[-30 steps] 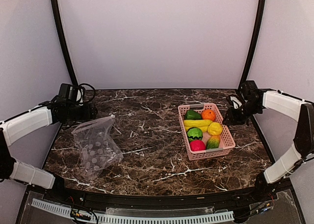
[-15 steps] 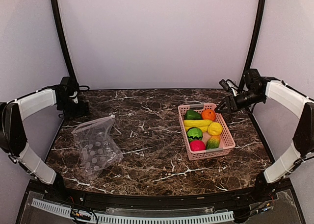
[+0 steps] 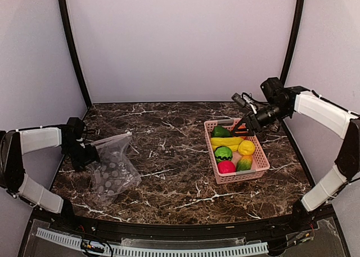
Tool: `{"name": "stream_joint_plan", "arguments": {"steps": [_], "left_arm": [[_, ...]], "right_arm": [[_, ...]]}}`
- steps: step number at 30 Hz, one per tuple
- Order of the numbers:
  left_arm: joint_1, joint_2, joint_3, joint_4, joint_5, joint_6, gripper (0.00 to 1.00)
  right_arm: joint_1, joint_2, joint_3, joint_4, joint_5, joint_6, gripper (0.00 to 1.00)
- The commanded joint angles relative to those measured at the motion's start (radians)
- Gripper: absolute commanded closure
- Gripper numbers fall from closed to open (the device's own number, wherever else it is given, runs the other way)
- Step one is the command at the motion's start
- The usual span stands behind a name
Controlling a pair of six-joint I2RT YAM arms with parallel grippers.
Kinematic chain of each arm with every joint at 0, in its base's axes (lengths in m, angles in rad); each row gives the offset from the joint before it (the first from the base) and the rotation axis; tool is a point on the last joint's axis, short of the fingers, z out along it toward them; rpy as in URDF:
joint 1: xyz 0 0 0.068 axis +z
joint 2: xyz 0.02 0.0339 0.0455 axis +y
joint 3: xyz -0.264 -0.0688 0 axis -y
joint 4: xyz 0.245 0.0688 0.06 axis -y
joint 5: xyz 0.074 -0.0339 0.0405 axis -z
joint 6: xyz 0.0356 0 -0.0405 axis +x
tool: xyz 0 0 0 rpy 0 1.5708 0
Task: Place the food in the zip-top bag and seal the zipper
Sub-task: Pick up the zipper food storage bag at the center of the board, then pass from the left arm to the right
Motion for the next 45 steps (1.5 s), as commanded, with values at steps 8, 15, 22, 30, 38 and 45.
{"name": "stream_joint_plan", "arguments": {"steps": [8,15,22,30,38,45], "left_arm": [[0.002,-0.17,-0.261,0.337,0.013,-0.215,0.54],[0.0,-0.209,-0.26,0.479,-0.078,-0.138,0.88],[-0.104,-0.288,-0.108,0.608,-0.197,0.085,0.99],[-0.244,-0.322,-0.062,0.812,-0.076,0.191,0.99],[-0.304,-0.305,-0.116,1.027,0.165,0.192,0.99],[-0.367,-0.299,-0.116,1.061,0.233,0.152,0.99]], "right_arm": [[0.081,0.05,0.039,0.002,-0.042,-0.021,0.43],[0.085,0.108,0.108,0.012,-0.064,0.033,0.45],[0.091,0.251,0.309,-0.022,-0.226,0.172,0.43],[0.146,0.395,0.519,0.049,-0.293,0.246,0.4],[0.222,0.497,0.553,0.296,-0.269,0.399,0.38],[0.271,0.601,0.632,0.475,-0.234,0.537,0.35]]}}
